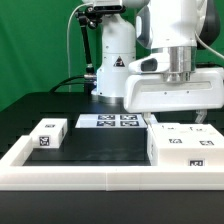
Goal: Assemble cabinet
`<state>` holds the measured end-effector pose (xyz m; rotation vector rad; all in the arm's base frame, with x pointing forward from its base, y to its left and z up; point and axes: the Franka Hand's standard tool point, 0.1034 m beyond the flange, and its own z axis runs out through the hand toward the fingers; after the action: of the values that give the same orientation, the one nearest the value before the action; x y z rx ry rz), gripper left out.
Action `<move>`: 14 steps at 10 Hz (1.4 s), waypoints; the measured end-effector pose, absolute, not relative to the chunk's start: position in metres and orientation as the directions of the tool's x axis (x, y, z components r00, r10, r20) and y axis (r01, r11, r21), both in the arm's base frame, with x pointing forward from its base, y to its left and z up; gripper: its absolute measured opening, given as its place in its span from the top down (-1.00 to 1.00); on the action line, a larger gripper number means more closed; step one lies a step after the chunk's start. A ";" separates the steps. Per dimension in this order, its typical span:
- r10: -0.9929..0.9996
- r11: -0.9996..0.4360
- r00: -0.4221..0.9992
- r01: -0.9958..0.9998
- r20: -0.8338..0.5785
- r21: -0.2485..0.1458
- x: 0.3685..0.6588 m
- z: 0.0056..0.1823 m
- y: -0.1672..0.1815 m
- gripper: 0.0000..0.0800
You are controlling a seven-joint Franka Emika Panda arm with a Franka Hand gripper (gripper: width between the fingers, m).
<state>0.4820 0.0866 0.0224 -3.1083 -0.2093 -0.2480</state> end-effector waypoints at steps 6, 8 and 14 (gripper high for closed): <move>0.142 -0.990 0.978 0.143 0.156 -0.001 0.480 0.009 0.087 -0.99; 0.126 -0.992 0.978 0.128 0.163 0.001 0.481 0.007 0.080 -0.99; 0.108 -0.994 0.981 0.111 0.159 -0.007 0.481 0.006 0.081 -0.99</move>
Offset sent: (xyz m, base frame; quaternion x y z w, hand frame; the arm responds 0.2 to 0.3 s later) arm 0.0000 0.0000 0.0000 0.0000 0.0000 0.0000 1.0000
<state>0.4813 0.0810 0.0055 -3.1110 -0.1716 -0.2488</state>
